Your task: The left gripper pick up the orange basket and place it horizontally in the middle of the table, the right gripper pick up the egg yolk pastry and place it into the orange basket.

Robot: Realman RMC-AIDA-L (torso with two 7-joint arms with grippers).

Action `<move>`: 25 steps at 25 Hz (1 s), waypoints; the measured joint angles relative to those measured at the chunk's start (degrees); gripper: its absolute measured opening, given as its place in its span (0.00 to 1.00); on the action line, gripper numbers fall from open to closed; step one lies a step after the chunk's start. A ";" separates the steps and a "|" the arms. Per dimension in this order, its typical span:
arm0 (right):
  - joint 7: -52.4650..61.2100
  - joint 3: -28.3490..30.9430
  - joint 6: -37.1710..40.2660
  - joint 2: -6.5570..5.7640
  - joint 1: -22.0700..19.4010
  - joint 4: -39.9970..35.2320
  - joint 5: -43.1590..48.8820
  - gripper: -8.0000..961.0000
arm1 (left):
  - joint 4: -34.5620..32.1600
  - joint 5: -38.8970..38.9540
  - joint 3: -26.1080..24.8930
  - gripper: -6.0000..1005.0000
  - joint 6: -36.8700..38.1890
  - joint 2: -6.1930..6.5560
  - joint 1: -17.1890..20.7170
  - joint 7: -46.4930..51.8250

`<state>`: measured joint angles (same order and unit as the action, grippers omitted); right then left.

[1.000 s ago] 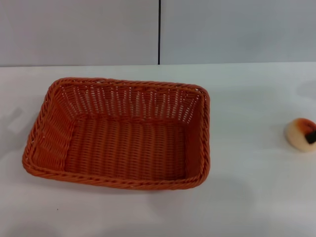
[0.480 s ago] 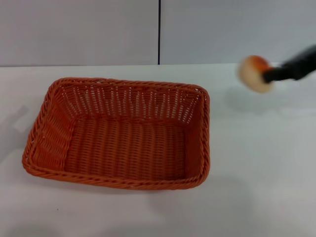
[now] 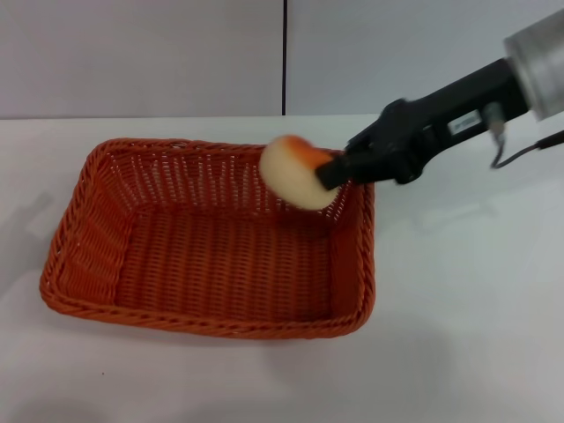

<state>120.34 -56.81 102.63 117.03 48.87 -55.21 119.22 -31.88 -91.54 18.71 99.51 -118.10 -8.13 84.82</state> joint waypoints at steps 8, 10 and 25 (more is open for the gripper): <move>-4.26 -1.32 -6.72 1.11 0.04 6.33 -0.25 0.04 | 1.03 -0.07 -0.11 0.74 -0.10 0.17 -0.38 -0.21; -5.03 -0.95 -7.58 1.21 -0.30 6.72 -0.73 0.07 | 1.03 -0.05 0.01 0.74 -0.09 0.14 -0.45 -0.51; -20.29 2.88 -9.98 1.79 -19.17 -2.83 -22.90 0.67 | 3.17 0.13 -0.20 0.74 0.62 0.01 -0.37 -10.65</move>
<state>100.06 -53.94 92.65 118.82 29.70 -58.04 96.32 -28.70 -91.41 18.51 100.13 -118.09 -8.50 74.16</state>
